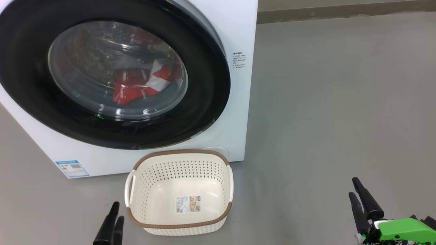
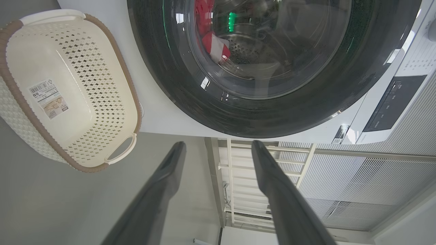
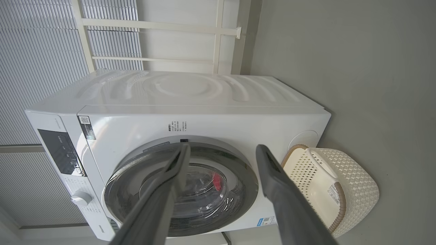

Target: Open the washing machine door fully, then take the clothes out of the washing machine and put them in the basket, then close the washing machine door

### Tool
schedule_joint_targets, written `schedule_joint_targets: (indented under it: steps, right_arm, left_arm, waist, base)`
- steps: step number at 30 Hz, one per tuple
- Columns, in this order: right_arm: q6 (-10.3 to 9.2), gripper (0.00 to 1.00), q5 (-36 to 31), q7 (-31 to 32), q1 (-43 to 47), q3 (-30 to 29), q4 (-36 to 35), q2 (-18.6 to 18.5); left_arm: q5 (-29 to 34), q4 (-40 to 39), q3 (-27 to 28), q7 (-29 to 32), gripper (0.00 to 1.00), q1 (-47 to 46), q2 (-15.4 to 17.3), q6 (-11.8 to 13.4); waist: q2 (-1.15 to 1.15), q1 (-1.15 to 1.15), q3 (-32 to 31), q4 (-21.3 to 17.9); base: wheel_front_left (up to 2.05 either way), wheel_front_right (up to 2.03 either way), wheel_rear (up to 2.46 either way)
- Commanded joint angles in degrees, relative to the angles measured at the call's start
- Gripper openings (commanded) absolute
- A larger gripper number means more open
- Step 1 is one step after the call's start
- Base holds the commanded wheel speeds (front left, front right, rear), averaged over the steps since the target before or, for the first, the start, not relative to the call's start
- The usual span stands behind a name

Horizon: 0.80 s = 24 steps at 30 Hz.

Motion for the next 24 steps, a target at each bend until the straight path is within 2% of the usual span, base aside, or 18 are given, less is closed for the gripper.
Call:
schedule_joint_targets:
  steps: [1,4,7,11,24]
  right_arm:
    - [0.01,1.0,0.0,-0.5,-1.8,0.1,-1.7,-0.5]
    - [0.01,1.0,-0.5,-1.1,-1.9,0.4,-2.1,-0.6]
    - [0.01,1.0,-1.5,-1.6,-1.9,1.1,-2.4,-0.9]
    - [0.01,1.0,-3.4,-2.3,-2.1,1.5,-2.7,-1.0]
    - [0.02,1.0,-11.8,-4.3,-2.8,1.9,-3.6,-0.9]
  left_arm:
    - [0.1,-1.4,0.0,-0.4,1.0,-1.5,0.4,0.0]
    - [0.4,-1.6,-0.4,-0.9,1.0,-1.7,0.6,0.0]
    - [1.1,-1.7,-0.8,-1.5,1.0,-1.8,0.8,-0.1]
    - [2.7,-1.9,-1.3,-2.2,1.0,-2.1,1.1,-0.1]
    - [10.9,-3.2,-1.8,-4.3,1.0,-2.7,1.2,-0.1]
  waist:
    - [0.0,0.05,0.0,0.0]
    - [0.0,0.12,-0.1,0.0]
    - [0.0,0.02,0.0,0.0]
    - [0.0,0.0,0.1,0.0]
    - [0.0,0.0,0.5,0.0]
  base:
    - [0.0,0.0,0.0]
    - [0.0,0.0,0.0]
    - [0.0,0.0,0.0]
    - [0.0,0.0,0.0]
    - [0.0,0.0,0.0]
